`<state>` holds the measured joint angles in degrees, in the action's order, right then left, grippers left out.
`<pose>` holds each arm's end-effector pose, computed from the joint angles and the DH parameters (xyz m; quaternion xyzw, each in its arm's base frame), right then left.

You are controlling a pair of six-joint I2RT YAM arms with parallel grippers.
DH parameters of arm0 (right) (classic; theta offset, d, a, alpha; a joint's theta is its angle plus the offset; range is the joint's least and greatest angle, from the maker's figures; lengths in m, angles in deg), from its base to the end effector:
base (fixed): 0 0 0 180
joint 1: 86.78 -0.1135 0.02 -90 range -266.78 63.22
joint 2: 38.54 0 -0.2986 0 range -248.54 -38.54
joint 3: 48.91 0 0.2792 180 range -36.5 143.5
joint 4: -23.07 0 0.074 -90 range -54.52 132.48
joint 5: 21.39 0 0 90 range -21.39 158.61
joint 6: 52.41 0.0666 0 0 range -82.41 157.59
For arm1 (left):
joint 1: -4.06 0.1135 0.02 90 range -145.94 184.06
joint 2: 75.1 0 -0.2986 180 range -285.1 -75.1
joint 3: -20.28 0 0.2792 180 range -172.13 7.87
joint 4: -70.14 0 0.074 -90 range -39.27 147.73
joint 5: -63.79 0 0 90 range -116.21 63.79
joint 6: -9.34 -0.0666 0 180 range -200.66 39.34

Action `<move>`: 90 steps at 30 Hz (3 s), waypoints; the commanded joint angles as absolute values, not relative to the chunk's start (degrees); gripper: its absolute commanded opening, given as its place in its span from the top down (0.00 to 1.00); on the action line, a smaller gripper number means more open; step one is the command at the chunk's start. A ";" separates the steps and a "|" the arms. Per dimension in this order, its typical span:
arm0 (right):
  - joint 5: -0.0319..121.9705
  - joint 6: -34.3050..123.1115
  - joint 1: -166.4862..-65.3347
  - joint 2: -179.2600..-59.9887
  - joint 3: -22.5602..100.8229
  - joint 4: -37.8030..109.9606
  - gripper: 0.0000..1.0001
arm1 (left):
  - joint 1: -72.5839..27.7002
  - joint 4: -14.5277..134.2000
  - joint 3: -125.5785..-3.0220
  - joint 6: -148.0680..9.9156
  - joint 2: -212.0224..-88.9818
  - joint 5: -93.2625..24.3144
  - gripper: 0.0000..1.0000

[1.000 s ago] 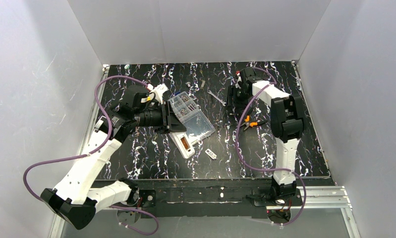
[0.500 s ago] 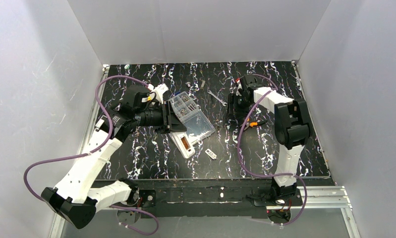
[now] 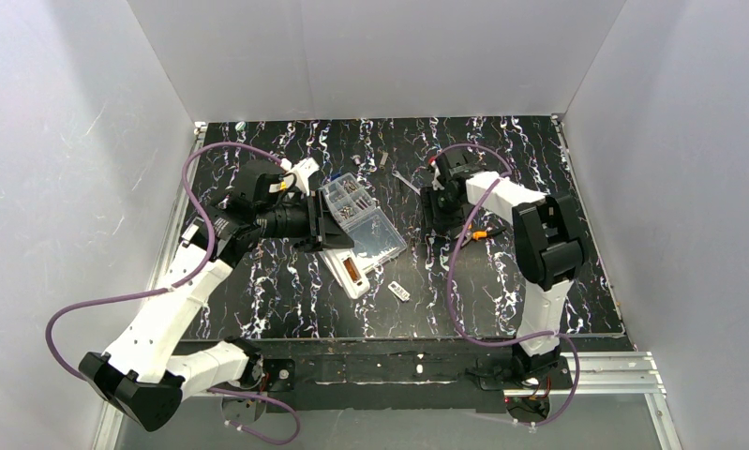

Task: Load the batteries into the remote control
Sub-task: Move the battery to the center of the board, then pick up the battery from the center of the board.

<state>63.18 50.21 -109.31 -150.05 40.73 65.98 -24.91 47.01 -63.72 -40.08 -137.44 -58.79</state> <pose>0.4117 0.1776 0.1604 -0.0945 0.9702 0.1099 0.1939 0.2197 -0.1626 0.4777 0.1253 0.7036 -0.5471 0.4357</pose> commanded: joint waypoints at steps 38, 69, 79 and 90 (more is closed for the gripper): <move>72.05 44.47 -115.87 -149.00 36.05 72.15 0.68 | -24.64 47.27 -62.87 -39.66 -136.88 -61.15 1.00; 65.72 42.40 -116.53 -147.83 36.65 69.13 0.89 | -24.64 47.27 -64.30 -40.23 -138.25 -60.94 1.00; 64.62 45.90 -116.49 -131.30 36.34 70.16 0.99 | -24.65 49.99 -64.50 -41.42 -137.76 -62.31 1.00; 53.26 47.37 -118.83 -103.46 26.02 48.07 0.99 | -24.75 55.76 -63.33 -48.65 -134.57 -63.83 1.00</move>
<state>59.75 46.06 -117.96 -109.44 30.00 59.67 -24.91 53.50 -62.98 -42.70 -137.90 -60.74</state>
